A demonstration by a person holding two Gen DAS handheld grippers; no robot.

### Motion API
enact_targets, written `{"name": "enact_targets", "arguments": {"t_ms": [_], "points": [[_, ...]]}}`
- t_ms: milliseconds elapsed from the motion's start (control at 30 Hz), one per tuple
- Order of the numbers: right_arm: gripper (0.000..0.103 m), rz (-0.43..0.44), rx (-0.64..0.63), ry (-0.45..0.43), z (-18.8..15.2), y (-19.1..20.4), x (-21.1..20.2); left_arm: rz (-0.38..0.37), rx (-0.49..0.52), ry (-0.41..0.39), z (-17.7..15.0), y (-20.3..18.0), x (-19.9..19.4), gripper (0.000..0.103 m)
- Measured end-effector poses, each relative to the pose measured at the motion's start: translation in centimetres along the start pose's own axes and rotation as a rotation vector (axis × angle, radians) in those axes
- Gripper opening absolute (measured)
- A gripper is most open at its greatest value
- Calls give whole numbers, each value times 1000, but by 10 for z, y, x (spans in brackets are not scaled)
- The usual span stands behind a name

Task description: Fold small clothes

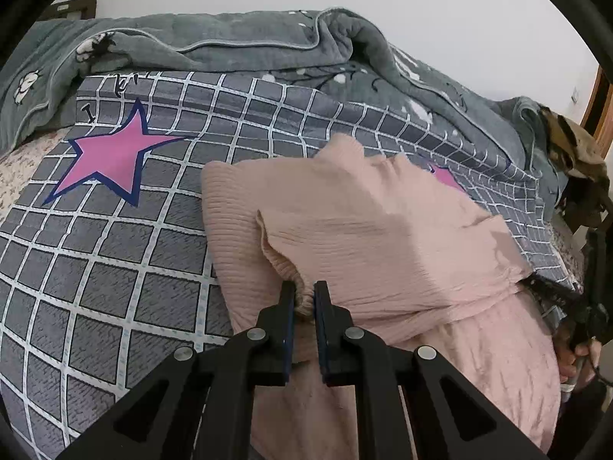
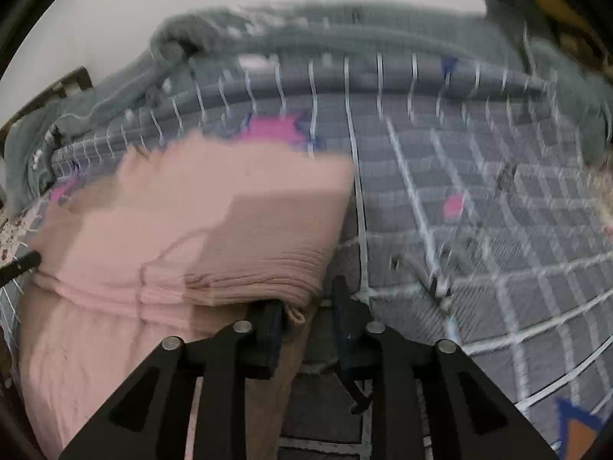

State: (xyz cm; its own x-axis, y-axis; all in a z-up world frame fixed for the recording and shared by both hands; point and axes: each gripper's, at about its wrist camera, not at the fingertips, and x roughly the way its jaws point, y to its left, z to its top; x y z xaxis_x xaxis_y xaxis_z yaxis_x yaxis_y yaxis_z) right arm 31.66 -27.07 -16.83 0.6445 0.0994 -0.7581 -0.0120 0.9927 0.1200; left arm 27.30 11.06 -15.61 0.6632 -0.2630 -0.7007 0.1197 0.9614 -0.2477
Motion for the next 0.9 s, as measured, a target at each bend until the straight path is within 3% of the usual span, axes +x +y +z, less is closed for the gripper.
{"name": "enact_targets", "arguments": {"t_ms": [167,333,467,600,700,733,767,900], "points": [[31,-10,-72,-38,4,7,-31,4,-3,-12,-2,7,-7,18],[33,7,-121,-167,1,10,-62,95,59,-39,1,1,-10,24],[33,32,-65,-150,10,8,-48,112,49,-42,4,-1,-4,24],[33,-5,-52,-91,5,10,-19,141,61,-53,-4,-2,4,27],[42,-6,-26,-82,-1,3,-13,182,101,-82,-9,-8,6,40],[45,-8,-13,-85,-2,1,-13,218,114,-92,-11,-10,8,52],[47,-1,4,-85,-3,-2,-13,246,114,-96,-13,-9,11,56],[47,33,32,-81,-4,-8,-11,193,63,-96,-13,3,11,58]]}}
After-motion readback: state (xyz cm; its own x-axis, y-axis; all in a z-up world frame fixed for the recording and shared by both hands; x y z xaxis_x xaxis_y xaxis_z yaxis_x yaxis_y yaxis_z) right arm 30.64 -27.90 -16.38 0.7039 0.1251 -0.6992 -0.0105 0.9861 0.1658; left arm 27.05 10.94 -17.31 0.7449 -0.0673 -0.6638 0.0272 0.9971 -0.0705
